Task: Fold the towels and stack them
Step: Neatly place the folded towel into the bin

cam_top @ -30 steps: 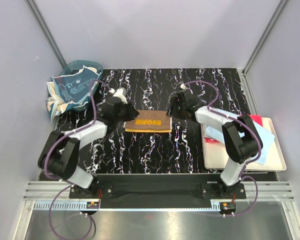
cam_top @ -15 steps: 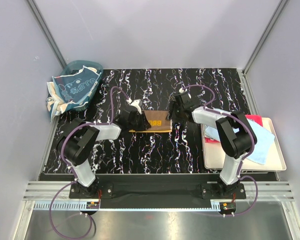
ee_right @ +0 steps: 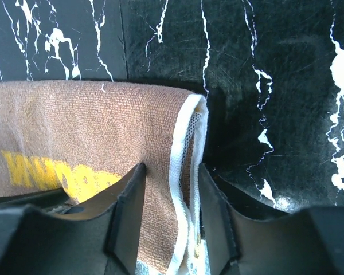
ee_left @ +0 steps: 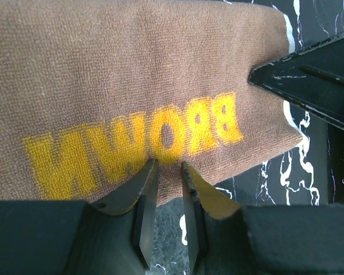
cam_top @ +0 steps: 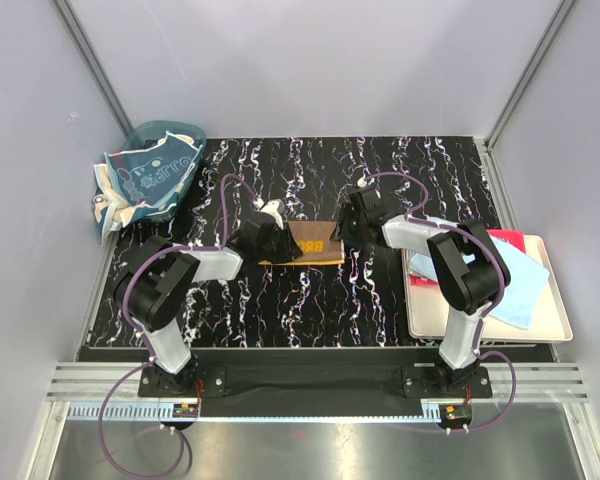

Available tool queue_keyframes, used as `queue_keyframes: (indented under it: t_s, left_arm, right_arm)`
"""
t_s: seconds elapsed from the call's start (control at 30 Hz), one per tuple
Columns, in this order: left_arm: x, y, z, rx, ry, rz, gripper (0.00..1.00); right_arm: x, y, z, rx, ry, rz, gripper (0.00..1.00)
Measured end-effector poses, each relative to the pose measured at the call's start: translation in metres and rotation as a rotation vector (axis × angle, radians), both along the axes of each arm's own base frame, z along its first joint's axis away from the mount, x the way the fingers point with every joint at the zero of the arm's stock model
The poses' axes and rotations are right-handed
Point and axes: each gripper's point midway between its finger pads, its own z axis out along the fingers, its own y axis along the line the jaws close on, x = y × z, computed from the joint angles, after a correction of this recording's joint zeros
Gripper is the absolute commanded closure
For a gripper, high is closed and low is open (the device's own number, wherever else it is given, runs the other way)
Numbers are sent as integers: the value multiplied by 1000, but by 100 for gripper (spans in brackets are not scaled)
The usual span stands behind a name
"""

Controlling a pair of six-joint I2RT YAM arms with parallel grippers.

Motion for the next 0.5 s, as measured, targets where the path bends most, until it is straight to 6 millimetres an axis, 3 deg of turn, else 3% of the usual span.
queue_keyframes:
  t_s: [0.17,0.37,0.5]
  left_arm:
    - [-3,-3,0,-10,0,-2,73]
    - [-5,-5,0,-19,5,0,73]
    - [-8,-5,6,-29,13,6,73]
  right_arm:
    - [0,0,-2,-11,0,-6,65]
    - [-2,-3,-7,-60,0,-15,98]
    - [-4,-8,-6,-120,5,-21,100]
